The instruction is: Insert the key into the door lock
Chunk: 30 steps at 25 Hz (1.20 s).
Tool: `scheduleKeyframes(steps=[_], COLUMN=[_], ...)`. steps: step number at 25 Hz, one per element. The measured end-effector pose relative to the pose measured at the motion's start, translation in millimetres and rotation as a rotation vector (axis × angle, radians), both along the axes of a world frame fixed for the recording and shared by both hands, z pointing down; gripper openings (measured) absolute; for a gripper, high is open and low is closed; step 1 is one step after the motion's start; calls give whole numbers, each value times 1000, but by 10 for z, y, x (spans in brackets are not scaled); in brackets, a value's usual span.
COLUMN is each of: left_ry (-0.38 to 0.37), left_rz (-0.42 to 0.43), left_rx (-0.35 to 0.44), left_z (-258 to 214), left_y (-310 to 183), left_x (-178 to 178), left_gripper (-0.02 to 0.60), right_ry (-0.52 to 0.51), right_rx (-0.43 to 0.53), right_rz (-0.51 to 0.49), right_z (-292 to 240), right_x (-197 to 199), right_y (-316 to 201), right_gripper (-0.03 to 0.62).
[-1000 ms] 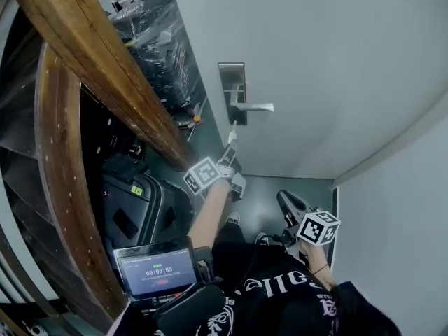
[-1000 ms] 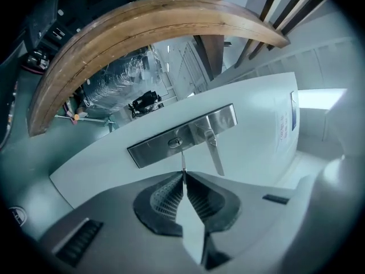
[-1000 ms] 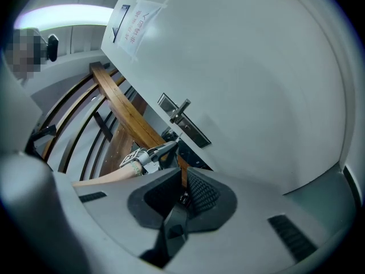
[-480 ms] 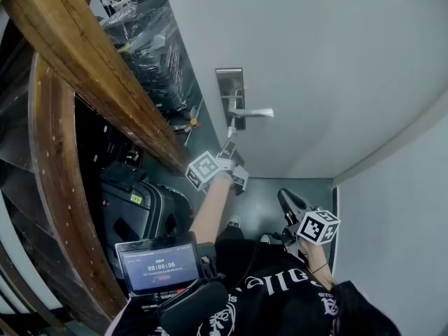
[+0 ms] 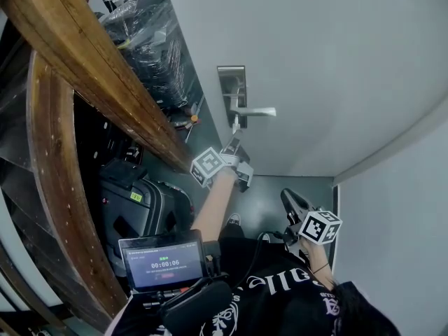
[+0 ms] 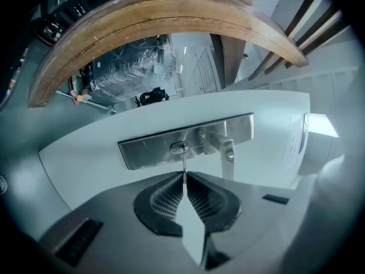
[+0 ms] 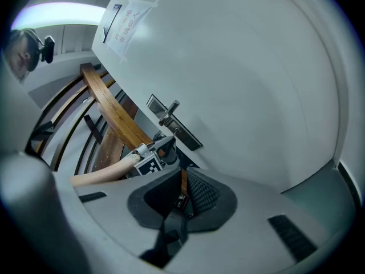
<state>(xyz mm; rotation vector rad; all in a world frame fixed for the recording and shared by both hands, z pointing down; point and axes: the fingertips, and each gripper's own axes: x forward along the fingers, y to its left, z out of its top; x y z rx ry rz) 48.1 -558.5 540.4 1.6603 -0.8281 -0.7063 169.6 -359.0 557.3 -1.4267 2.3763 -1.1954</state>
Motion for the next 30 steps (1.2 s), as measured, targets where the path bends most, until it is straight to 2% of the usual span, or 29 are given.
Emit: scheduleKeyframes(steps=[3,7,14,19,21,24,26,30], left_ry=[10,63,46,43,-27,-193,-235,-340], left_rz=[5,-10,5,17,40,133,182,212], left_rx=[-6,-21,-40,1,42,118,150,220], left_z=[-7,-77,-35,-38,-45,-45,-49,-33], left_y=[-10,-121,-302,-327,-333,-240,-104,340], left_x=[-15,-26,5,17,27,123,172,120], left_gripper=[20,20,20,21,21,43,48,33], right_ry=[-5,-5,-10,-12,-14,-17,-17,-34], right_rx=[-2,-15,-17,-19,-17,-15,-14,0], right_rz=[0,5,28,50,47,28,11,-30], right_z=[18,66,99,122,123,120,116,49], right_x=[-1,28,76,128,114,90,72,-16], right_y=[-8,-19,-23,6,12,27,41,156], right_gripper=[38,38,38,38,38,38,38,38])
